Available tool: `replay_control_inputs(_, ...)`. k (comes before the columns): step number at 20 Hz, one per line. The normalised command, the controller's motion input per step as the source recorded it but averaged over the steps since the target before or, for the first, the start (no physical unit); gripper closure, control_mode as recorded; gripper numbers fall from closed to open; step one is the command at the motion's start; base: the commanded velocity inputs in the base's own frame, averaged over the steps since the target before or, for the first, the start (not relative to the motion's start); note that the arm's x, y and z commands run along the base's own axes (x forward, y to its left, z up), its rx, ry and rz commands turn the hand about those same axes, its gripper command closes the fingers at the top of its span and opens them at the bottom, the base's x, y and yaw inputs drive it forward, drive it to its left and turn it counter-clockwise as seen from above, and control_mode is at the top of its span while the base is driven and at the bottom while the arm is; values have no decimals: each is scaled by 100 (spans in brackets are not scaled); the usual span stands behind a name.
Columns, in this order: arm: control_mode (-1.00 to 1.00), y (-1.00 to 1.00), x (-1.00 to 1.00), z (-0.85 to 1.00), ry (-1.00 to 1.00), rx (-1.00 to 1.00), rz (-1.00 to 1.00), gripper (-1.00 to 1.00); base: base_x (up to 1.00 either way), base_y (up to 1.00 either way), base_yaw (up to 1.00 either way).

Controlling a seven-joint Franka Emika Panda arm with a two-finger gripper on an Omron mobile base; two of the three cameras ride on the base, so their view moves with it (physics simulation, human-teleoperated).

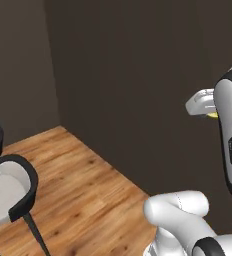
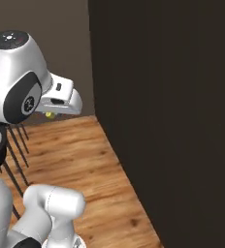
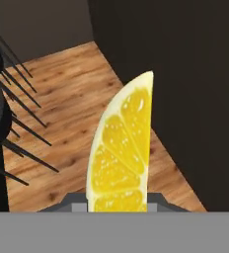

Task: There is a bowl on the dining counter. Grab a lemon wedge from the fridge and place it in the bowl. Then get the liquor bottle and glass cup from the cabinet and place them next to the bowl.

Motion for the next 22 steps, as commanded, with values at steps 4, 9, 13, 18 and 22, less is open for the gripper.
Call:
replay_control_inputs(4,100,0,0,0,0,0,0,100,99,-35,55)
replay_control_inputs(9,100,0,0,0,0,0,0,100,99,-36,54)
replay_control_inputs(13,100,0,0,0,0,0,0,100,100,-35,54)
replay_control_inputs(18,100,0,0,0,0,0,0,100,100,-34,54)
replay_control_inputs(22,100,0,0,0,0,0,0,100,100,-34,54)
